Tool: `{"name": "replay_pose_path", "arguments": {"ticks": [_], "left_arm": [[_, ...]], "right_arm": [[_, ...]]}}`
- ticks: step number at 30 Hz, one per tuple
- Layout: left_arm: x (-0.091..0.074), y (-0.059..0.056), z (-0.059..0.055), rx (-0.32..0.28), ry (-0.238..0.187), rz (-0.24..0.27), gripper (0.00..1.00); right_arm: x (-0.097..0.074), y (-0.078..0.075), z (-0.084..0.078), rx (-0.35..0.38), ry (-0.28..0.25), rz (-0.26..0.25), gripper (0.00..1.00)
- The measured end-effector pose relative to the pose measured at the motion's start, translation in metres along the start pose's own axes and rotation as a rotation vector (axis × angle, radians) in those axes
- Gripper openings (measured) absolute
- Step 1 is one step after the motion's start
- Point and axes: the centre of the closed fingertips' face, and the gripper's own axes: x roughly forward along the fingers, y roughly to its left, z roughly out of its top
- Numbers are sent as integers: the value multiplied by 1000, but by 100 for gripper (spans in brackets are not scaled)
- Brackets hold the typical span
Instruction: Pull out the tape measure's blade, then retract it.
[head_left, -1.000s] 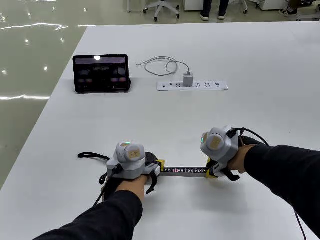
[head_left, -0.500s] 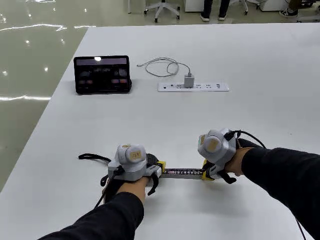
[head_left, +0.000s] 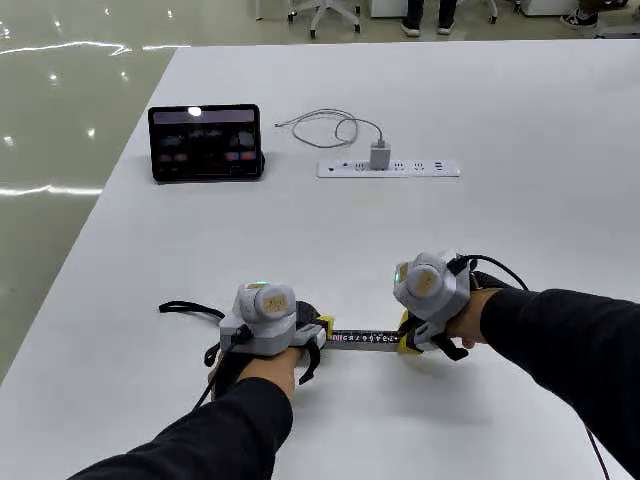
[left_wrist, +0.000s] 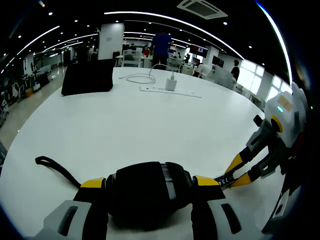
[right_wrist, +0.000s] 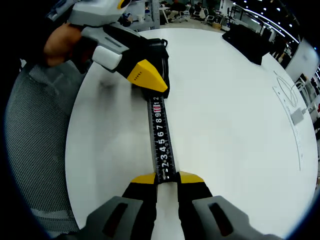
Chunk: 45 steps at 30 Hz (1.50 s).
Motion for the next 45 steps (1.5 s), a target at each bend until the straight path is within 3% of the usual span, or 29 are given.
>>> {"name": "replay_pose_path", "arguments": {"ticks": [31,36,45], "left_arm": [[0,0,-1,-6,6,2,63],[1,1,-1,-10,6,10,63],[0,0,-1,-10,9,3,63]], "right_arm": [[12,4,30,-29,-47,3,11],[14,3,35,2,-83,1,11],[16,4,42,-35,-82,4,11]]}}
